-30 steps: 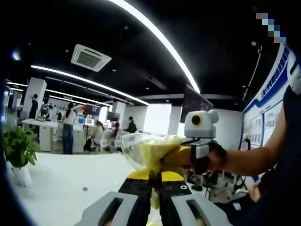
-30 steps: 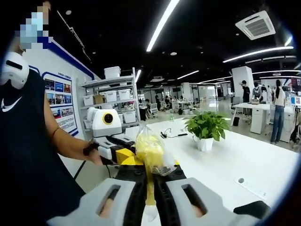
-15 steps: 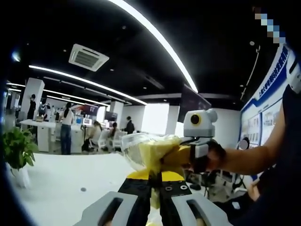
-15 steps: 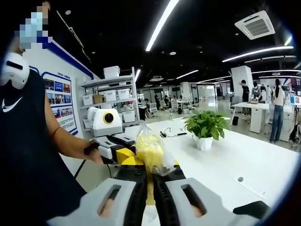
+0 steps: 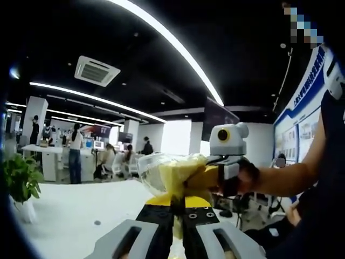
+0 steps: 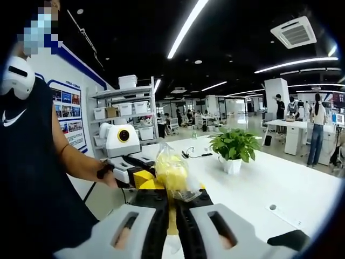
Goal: Compare the silicone blocks by pressing each to a similar depth, holding the contact briefly, and releasing to observe deformation and rebound differences across the visible hardness samples.
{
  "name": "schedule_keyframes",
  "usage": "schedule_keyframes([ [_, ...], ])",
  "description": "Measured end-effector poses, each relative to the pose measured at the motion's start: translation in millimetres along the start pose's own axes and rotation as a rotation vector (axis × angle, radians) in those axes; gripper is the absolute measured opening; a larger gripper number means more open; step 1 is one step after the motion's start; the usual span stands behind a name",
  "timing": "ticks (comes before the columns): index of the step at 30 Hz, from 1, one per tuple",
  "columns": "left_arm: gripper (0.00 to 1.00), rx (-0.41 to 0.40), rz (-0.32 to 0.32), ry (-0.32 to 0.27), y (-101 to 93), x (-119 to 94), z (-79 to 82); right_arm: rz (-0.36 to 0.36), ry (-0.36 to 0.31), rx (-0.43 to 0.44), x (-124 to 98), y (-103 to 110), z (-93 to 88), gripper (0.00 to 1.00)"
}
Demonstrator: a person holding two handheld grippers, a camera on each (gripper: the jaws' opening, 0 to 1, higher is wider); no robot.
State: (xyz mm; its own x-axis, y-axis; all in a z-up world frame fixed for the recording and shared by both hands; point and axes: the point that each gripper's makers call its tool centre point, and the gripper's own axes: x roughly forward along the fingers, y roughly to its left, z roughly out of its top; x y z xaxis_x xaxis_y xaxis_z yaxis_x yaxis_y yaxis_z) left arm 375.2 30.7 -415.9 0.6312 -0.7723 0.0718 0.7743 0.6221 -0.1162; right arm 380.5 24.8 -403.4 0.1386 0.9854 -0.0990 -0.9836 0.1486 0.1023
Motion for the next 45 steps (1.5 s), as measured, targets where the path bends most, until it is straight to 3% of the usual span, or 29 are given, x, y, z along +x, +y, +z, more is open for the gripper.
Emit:
schedule_keyframes([
  [9,0.02,-0.004,0.002,0.0,7.7,-1,4.3,0.01,-0.045,-0.027,4,-3,4.8,0.06],
  [12,0.02,-0.009,0.013,-0.005,11.1,-2,7.0,-0.013,-0.044,-0.053,5,-7,6.9,0.13],
  [15,0.02,-0.017,0.02,-0.014,15.4,-3,8.7,-0.022,-0.055,-0.046,5,-11,9.7,0.27],
  [19,0.02,-0.018,0.022,-0.01,17.0,-5,8.5,-0.038,-0.05,-0.042,7,-14,8.8,0.59],
  [24,0.02,-0.023,0.024,-0.011,17.7,-6,9.0,-0.035,-0.046,0.048,11,-16,6.0,0.97],
  [28,0.02,-0.018,0.022,-0.012,16.2,-5,9.1,0.0,-0.063,0.1,11,-9,7.2,0.96],
  [45,0.02,-0.031,0.021,-0.015,16.1,-6,11.5,-0.018,-0.064,0.087,5,-11,7.2,0.96],
])
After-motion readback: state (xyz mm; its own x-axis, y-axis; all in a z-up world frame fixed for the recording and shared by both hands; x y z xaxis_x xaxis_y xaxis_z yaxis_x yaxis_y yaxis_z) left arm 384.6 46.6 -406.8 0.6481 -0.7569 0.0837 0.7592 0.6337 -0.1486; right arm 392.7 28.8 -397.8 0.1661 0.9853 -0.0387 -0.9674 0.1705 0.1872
